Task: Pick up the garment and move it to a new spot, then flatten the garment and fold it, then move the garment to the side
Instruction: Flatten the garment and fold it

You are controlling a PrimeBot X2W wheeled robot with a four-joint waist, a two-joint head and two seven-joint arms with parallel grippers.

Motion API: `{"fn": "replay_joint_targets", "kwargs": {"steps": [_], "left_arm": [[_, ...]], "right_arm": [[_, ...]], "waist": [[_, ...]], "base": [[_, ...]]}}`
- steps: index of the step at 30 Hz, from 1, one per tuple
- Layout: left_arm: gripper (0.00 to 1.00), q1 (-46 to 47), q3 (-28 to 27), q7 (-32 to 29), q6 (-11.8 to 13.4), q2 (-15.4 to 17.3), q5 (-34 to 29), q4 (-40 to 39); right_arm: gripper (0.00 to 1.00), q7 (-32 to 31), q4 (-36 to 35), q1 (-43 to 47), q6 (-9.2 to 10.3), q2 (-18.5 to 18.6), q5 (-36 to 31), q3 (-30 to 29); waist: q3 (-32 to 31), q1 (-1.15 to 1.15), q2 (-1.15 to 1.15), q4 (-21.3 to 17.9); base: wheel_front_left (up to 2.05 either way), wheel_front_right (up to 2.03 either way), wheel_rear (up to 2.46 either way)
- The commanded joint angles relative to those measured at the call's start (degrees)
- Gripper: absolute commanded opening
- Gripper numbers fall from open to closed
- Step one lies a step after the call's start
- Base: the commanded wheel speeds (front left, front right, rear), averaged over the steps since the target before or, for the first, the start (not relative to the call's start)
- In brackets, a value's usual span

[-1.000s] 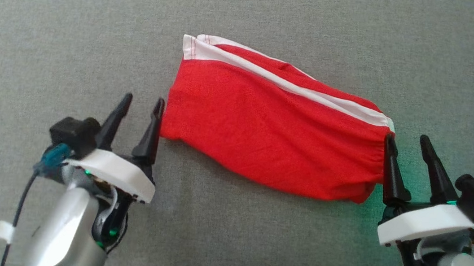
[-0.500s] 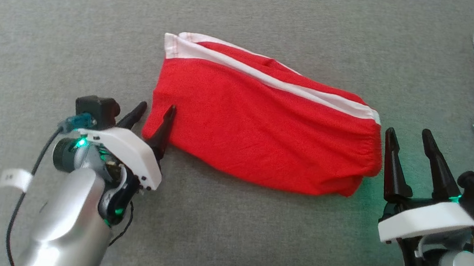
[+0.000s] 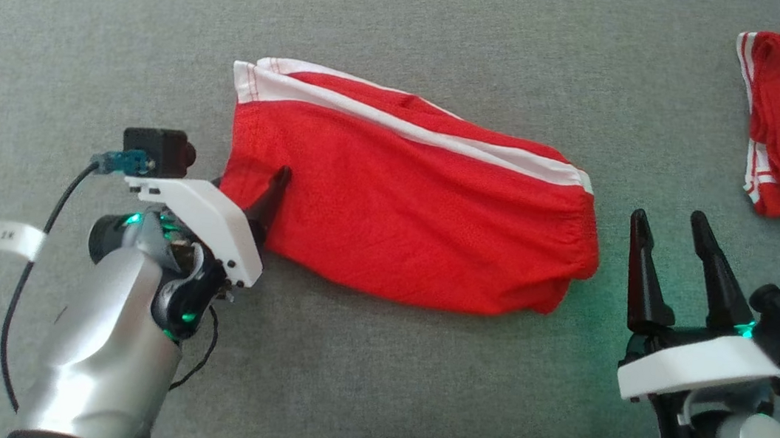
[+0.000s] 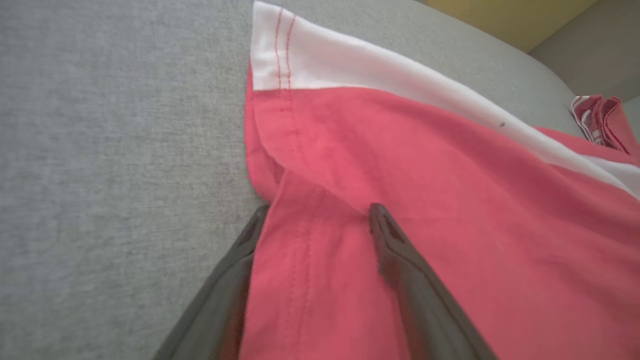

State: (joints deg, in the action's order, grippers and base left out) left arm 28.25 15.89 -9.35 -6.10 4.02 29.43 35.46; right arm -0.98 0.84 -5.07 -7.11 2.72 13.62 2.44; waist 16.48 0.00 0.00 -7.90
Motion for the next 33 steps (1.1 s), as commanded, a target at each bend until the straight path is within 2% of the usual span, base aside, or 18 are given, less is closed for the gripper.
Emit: {"fn": "replay_joint_targets", "kwargs": {"steps": [1, 2, 4, 5, 13, 21, 27, 32, 33], "left_arm": [[1.00, 0.1, -0.3, -1.5, -0.2, 0.7, 0.6, -0.2], [0.80, 0.1, -0.2, -1.6, -0.2, 0.7, 0.7, -0.3], [0.17, 0.3, 0.0, -1.4, -0.1, 0.9, 0.5, -0.4], [0.00, 0.4, 0.0, -1.2, 0.0, 0.9, 0.4, -0.4], [0.00, -1.1, -0.5, 1.8, 0.7, 1.5, 0.6, -1.8], [0.00, -7.8, -1.6, 3.5, 1.7, 1.8, 2.2, -9.6], [0.00, -15.2, -1.2, 3.0, 4.1, 1.1, 3.4, -18.0], [0.00, -18.6, -0.4, 3.6, 6.4, 0.2, 4.0, -21.7], [0.15, -18.8, -0.2, 4.3, 6.6, 0.1, 3.9, -22.0]], "right_arm": [[1.00, 0.7, -1.5, -1.0, -0.37, 0.2, 0.5, 1.5], [1.00, 0.7, -1.5, -1.0, -0.37, 0.2, 0.5, 1.6], [1.00, 0.9, -1.4, -1.1, -0.37, 0.2, 0.5, 1.6], [1.00, 1.0, -1.4, -1.1, -0.37, 0.2, 0.5, 1.6], [1.00, 1.8, -1.6, -0.6, -0.37, 0.2, 0.4, 0.8], [1.00, 1.4, -2.8, -0.4, -0.37, 0.2, -0.5, -0.8], [1.00, -0.5, -3.7, -0.6, -0.37, 0.2, -2.1, -2.2], [1.00, -4.0, -4.2, -1.6, -0.37, 0.2, -4.2, -3.0], [1.00, -4.8, -4.1, -1.8, -0.37, 0.2, -4.6, -2.9]], "waist": [[-0.2, 0.00, 0.00, -0.3], [-0.2, 0.00, 0.00, -0.5], [-0.4, 0.00, 0.00, -0.7], [-0.5, 0.00, 0.00, -0.8], [-1.6, 0.00, 0.00, -0.1], [-2.6, 0.00, 0.00, 2.1], [-3.1, 0.00, 0.00, 4.1], [-3.2, 0.00, 0.00, 5.0], [-3.3, 0.00, 0.00, 5.0]], "base": [[0.00, 0.00, 0.00], [0.00, 0.00, 0.00], [0.00, 0.00, 0.00], [0.00, 0.00, 0.00], [0.00, 0.00, 0.00], [0.00, 0.00, 0.00], [0.00, 0.00, 0.00], [0.00, 0.00, 0.00], [0.00, 0.00, 0.00]]}}
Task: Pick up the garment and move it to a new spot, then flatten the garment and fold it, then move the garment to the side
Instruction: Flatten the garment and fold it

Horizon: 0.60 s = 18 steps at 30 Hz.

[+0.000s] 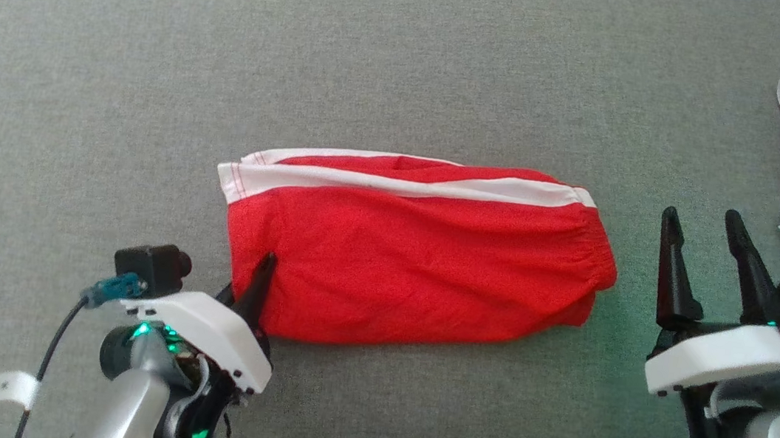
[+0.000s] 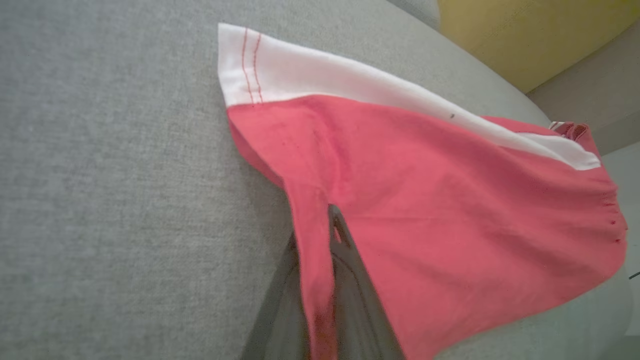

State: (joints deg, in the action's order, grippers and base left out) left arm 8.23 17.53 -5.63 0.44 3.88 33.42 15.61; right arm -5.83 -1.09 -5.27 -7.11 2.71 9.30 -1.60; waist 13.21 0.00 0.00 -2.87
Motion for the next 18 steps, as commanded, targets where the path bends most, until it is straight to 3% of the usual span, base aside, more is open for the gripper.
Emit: {"fn": "replay_joint_targets", "kwargs": {"steps": [1, 11, 18], "left_arm": [[1.00, 1.3, -1.5, 3.0, 0.6, 0.2, -1.4, -2.9], [1.00, 1.4, -2.5, 13.2, 1.8, 2.3, -6.3, -7.7], [1.00, 0.1, -2.7, 15.6, 3.0, 2.1, -6.8, -10.2]], "right_arm": [[1.00, -2.8, -2.3, -2.4, -0.37, 0.2, -1.3, 1.6], [1.00, -18.3, -1.4, -6.2, -0.37, 8.1, 6.8, 7.5], [1.00, -29.3, 2.7, -9.8, -0.37, 14.2, 14.2, 12.4]], "waist": [[-0.2, 0.00, 0.00, 0.1], [-0.8, 0.00, 0.00, 1.8], [0.2, 0.00, 0.00, 4.5]], "base": [[0.00, 0.00, 0.00], [0.00, 0.00, 0.00], [0.00, 0.00, 0.00]]}}
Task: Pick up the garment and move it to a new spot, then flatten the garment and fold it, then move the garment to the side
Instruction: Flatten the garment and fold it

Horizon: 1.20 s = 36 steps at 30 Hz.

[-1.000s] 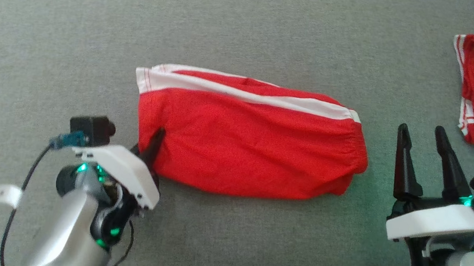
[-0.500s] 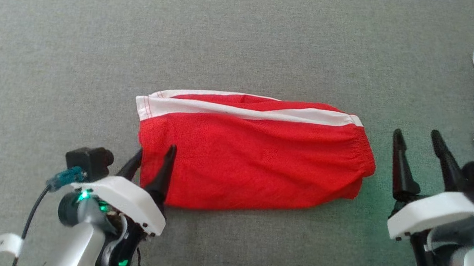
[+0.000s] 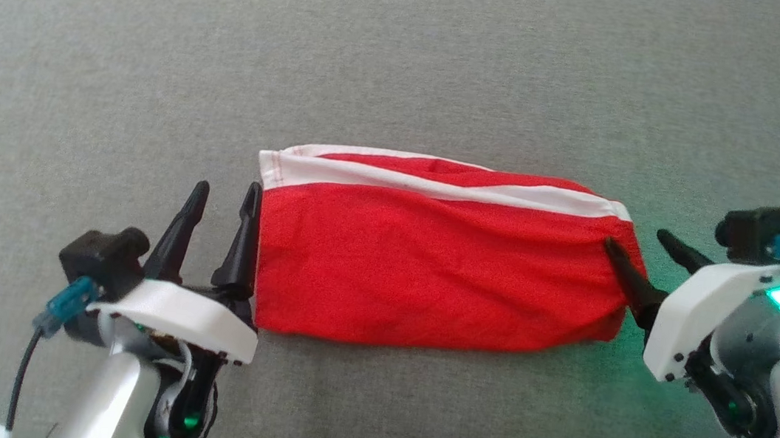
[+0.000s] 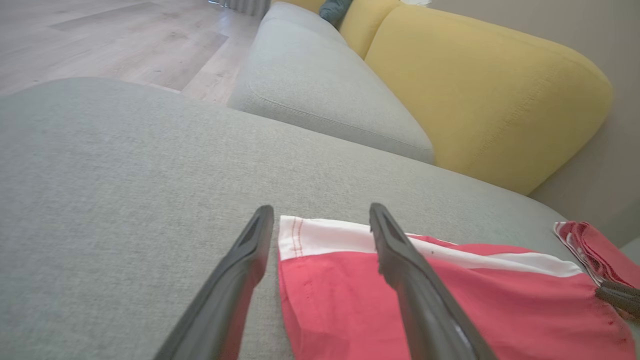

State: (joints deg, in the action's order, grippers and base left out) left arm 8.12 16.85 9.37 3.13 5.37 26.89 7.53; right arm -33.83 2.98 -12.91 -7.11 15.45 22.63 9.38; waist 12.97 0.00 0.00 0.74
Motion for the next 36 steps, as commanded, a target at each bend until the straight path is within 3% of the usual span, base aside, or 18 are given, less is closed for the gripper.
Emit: {"fn": "replay_joint_targets", "kwargs": {"steps": [1, 7, 15, 17, 19, 20, 21, 26, 33, 36], "left_arm": [[1.00, 0.1, -2.0, 0.8, 0.4, 0.6, -0.3, -2.3], [1.00, 0.3, -1.9, 1.8, 0.9, 0.6, -0.7, -2.8], [1.00, 0.8, -2.1, 2.3, 1.1, 0.9, -0.8, -2.9], [1.00, 0.9, -2.0, 2.4, 1.1, 0.9, -0.8, -2.7], [1.00, 0.9, -2.0, 2.5, 1.2, 0.9, -0.7, -2.7], [1.00, 0.9, -2.0, 2.6, 1.2, 0.9, -0.7, -2.7], [1.00, 0.8, -2.0, 2.6, 1.3, 1.0, -0.7, -2.7], [1.00, 0.1, -2.1, 2.5, 1.7, 1.5, -0.7, -3.0], [1.00, -0.5, -1.4, 1.6, 2.0, 2.0, -1.0, -4.4], [1.00, -0.8, -1.2, 1.2, 2.1, 2.1, -1.0, -4.8]], "right_arm": [[1.00, -2.6, -0.7, -2.4, -0.37, 2.1, 1.5, 2.0], [1.00, -8.2, 3.3, -3.7, -0.37, 4.3, 4.1, 4.5], [0.98, -10.2, 7.2, -6.5, -0.37, 4.1, 4.9, 7.8], [0.46, -10.1, 8.3, -7.3, -0.37, 3.9, 5.0, 8.3], [0.24, -9.7, 9.1, -7.9, -0.37, 3.8, 5.1, 8.8], [0.04, -9.4, 9.4, -8.3, -0.37, 3.9, 5.3, 8.9], [0.00, -9.1, 9.7, -8.6, -0.37, 4.0, 5.4, 9.0], [0.00, -7.8, 10.0, -9.9, -0.37, 6.0, 6.0, 7.8], [0.00, -10.0, 7.5, -10.5, -0.37, 13.3, 5.6, 4.0], [0.00, -11.8, 6.1, -9.7, -0.37, 14.5, 6.1, 2.7]], "waist": [[0.6, 0.00, 0.00, 1.3], [1.3, 0.00, 0.00, 3.3], [1.8, 0.00, 0.00, 4.3], [1.7, 0.00, 0.00, 4.5], [1.6, 0.00, 0.00, 4.5], [1.5, 0.00, 0.00, 4.5], [1.3, 0.00, 0.00, 4.4], [0.2, 0.00, 0.00, 3.0], [-0.9, 0.00, 0.00, 0.5], [-1.3, 0.00, 0.00, -0.4]], "base": [[0.00, 0.00, 0.00], [0.00, 0.00, 0.00], [0.00, 0.00, 0.00], [0.00, 0.00, 0.00], [0.00, 0.00, 0.00], [0.00, 0.00, 0.00], [0.00, 0.00, 0.00], [0.00, 0.00, 0.00], [0.00, 0.00, 0.00], [0.00, 0.00, 0.00]]}}
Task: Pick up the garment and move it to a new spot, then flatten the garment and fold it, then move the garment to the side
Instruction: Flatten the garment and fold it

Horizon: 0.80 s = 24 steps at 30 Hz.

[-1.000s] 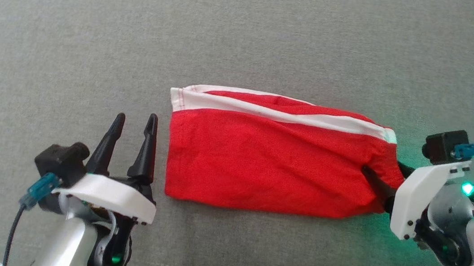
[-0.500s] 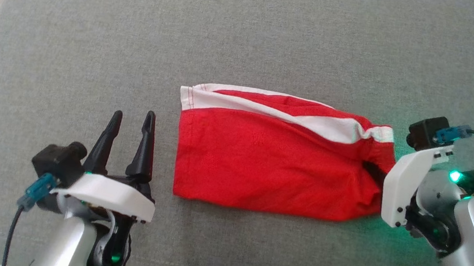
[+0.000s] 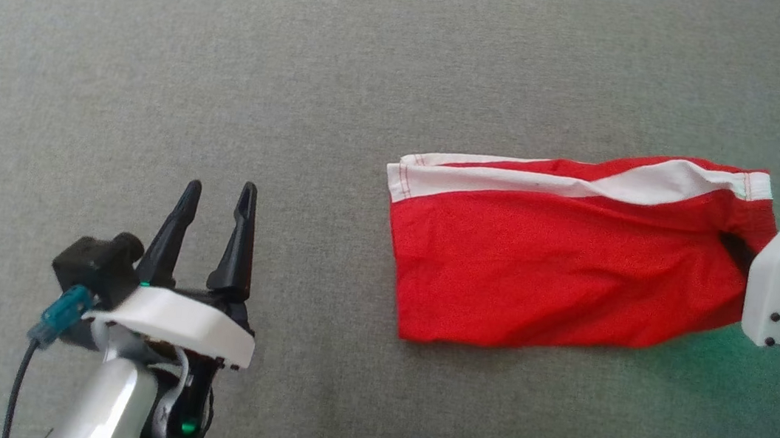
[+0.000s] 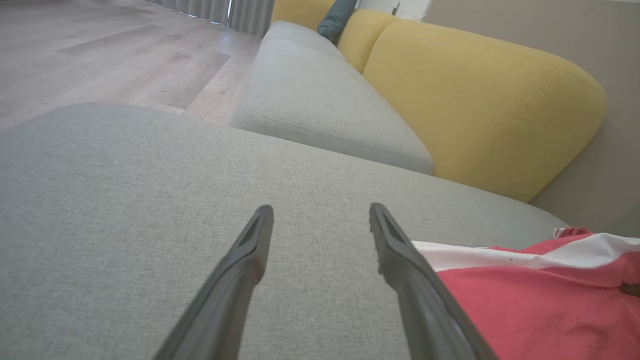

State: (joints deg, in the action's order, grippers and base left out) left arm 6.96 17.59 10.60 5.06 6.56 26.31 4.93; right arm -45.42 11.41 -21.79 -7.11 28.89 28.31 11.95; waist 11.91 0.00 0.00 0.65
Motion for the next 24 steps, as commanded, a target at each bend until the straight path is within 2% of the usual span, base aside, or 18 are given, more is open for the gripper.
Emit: {"fn": "replay_joint_targets", "kwargs": {"steps": [1, 7, 13, 15, 16, 17, 19, 24], "left_arm": [[1.00, 0.3, -1.8, -0.1, 0.2, 1.0, -0.3, -2.3], [1.00, 0.1, -1.3, -0.5, 0.3, 1.0, -0.2, -2.2], [1.00, -0.2, -0.8, -0.8, 0.3, 1.2, 0.0, -2.1], [1.00, -0.2, -0.8, -0.8, 0.3, 1.2, 0.0, -2.1], [1.00, -0.4, -0.7, -0.8, 0.3, 1.2, 0.2, -2.1], [1.00, -0.4, -0.7, -0.8, 0.3, 1.2, 0.2, -2.1], [1.00, -0.4, -0.6, -0.8, 0.3, 1.2, 0.3, -2.0], [1.00, -0.3, -0.3, -0.8, 0.4, 1.0, 0.5, -2.1]], "right_arm": [[0.00, -0.8, -2.7, -0.4, -0.37, 0.8, 1.1, -0.2], [0.00, -3.8, -5.4, 1.3, -0.37, -5.1, 7.4, -1.0], [0.00, -4.8, -8.7, 1.6, -0.37, -10.5, 12.1, 0.9], [0.00, -4.5, -9.2, 1.4, -0.37, -11.3, 12.4, 1.4], [0.00, -3.7, -9.4, 1.1, -0.37, -13.7, 13.3, 1.8], [0.00, -3.7, -9.4, 1.1, -0.37, -13.7, 13.3, 1.8], [0.00, -3.3, -8.8, 0.8, -0.37, -15.9, 13.7, 2.3], [0.00, -0.8, -5.2, -1.4, -0.37, -19.1, 10.7, 4.6]], "waist": [[-0.3, 0.00, 0.00, -0.6], [-1.1, 0.00, 0.00, -1.0], [-2.2, 0.00, 0.00, 0.5], [-2.3, 0.00, 0.00, 0.7], [-2.6, 0.00, 0.00, 1.4], [-2.6, 0.00, 0.00, 1.4], [-2.7, 0.00, 0.00, 2.0], [-2.2, 0.00, 0.00, 3.4]], "base": [[0.00, 0.00, 0.00], [0.00, 0.00, 0.00], [0.00, 0.00, 0.00], [0.00, 0.00, 0.00], [0.00, 0.00, 0.00], [0.00, 0.00, 0.00], [0.00, 0.00, 0.00], [0.00, 0.00, 0.00]]}}
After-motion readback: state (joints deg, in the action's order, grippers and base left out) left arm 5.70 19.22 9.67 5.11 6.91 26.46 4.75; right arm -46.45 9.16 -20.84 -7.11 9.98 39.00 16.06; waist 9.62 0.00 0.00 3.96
